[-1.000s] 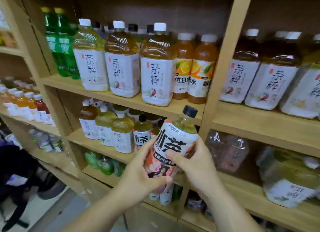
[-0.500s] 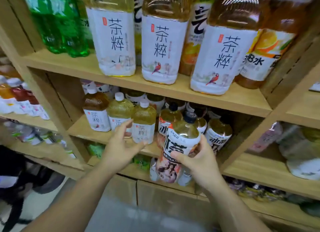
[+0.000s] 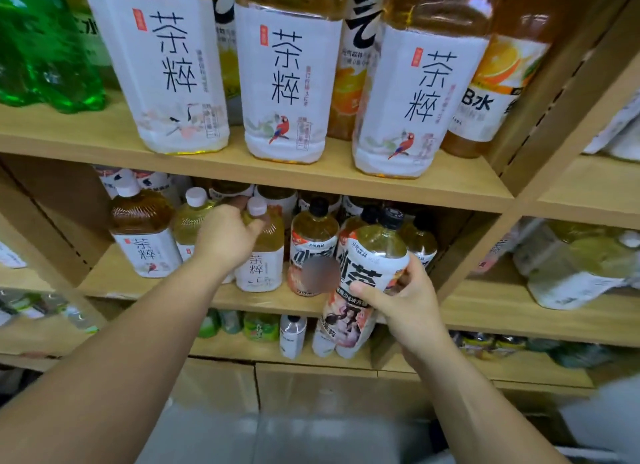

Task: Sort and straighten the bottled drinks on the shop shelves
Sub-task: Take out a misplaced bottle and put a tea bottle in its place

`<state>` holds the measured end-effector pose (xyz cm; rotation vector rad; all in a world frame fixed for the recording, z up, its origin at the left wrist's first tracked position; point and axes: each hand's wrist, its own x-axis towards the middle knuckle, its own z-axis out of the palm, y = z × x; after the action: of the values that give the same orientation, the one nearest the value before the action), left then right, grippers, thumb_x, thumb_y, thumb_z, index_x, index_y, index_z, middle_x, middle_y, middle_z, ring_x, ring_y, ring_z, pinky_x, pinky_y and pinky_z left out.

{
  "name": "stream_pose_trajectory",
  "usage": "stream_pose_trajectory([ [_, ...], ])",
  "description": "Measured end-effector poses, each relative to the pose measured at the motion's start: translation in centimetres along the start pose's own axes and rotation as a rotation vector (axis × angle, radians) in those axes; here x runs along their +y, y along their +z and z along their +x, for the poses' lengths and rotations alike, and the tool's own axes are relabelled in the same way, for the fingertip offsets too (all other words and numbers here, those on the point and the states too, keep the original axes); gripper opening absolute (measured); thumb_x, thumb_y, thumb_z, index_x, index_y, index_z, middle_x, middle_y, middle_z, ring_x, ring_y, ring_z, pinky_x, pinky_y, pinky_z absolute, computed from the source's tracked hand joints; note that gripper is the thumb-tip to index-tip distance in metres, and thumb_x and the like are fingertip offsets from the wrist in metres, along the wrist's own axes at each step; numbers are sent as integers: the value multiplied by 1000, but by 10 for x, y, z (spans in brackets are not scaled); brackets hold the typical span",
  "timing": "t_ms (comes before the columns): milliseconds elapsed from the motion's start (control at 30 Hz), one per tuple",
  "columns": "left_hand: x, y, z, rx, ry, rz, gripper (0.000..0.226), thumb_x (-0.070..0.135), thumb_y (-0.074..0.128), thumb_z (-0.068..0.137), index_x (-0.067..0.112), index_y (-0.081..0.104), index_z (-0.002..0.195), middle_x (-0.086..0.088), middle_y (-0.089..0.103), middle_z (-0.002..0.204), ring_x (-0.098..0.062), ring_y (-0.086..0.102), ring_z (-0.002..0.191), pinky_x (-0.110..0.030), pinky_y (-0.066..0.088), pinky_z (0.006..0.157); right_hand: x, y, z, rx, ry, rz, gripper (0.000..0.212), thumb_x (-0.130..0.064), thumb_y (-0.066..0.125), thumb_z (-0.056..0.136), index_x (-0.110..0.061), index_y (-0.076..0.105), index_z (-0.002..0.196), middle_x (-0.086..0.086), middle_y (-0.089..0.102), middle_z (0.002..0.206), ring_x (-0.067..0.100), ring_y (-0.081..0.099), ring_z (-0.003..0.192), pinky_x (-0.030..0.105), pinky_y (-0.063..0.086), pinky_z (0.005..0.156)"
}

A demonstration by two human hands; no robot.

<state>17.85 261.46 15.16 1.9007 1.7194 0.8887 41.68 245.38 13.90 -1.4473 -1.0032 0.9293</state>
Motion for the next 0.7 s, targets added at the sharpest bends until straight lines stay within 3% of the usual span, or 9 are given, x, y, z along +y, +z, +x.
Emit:
stream_pose_trajectory([
  [67, -2, 2, -1, 15, 6, -4, 33, 37, 69, 92, 18, 68, 119, -14, 71, 104, -39, 67, 89, -41, 54, 76, 1, -3, 0, 5, -3, -7, 74, -22, 97, 65, -29, 60, 129, -4, 75, 122, 18, 71, 115, 55, 56, 98],
  [200, -11, 6, -14, 69, 20, -26, 36, 43, 71, 90, 7, 64, 85, -13, 61, 84, -35, 62, 74, -44, 52, 70, 3, -11, -1, 21, -14, -34, 69, -11, 95, 69, -24, 61, 127, -5, 75, 120, 14, 71, 113, 51, 56, 101],
  [333, -6, 3, -40, 145, 110, -45, 26, 27, 73, 92, 8, 72, 109, -13, 67, 107, -29, 59, 103, -30, 37, 81, 6, -22, -3, 27, -15, -33, 66, -7, 93, 70, -23, 61, 125, -4, 76, 119, 15, 72, 113, 52, 56, 100],
  [433, 2, -3, -58, 202, 116, -96, 28, 27, 71, 93, 13, 71, 117, -6, 67, 118, -24, 58, 112, -29, 38, 87, 6, -31, -6, 26, -17, -34, 67, -7, 93, 70, -24, 60, 126, -3, 75, 120, 15, 71, 113, 53, 56, 100],
  [533, 19, -14, -74, 232, 134, -104, 27, 27, 72, 92, 14, 72, 115, 1, 65, 113, -19, 57, 108, -33, 43, 90, 5, -42, -9, 20, -21, -12, 68, -3, 91, 70, -21, 60, 127, -3, 76, 119, 15, 72, 111, 51, 57, 99],
  [700, 54, -22, -105, 223, 224, -48, 22, 28, 74, 90, 15, 74, 108, 4, 66, 102, -17, 57, 93, -37, 45, 78, 9, -68, -13, -5, -46, 22, 74, -7, 94, 65, -20, 60, 130, -2, 75, 121, 14, 71, 112, 44, 59, 98],
])
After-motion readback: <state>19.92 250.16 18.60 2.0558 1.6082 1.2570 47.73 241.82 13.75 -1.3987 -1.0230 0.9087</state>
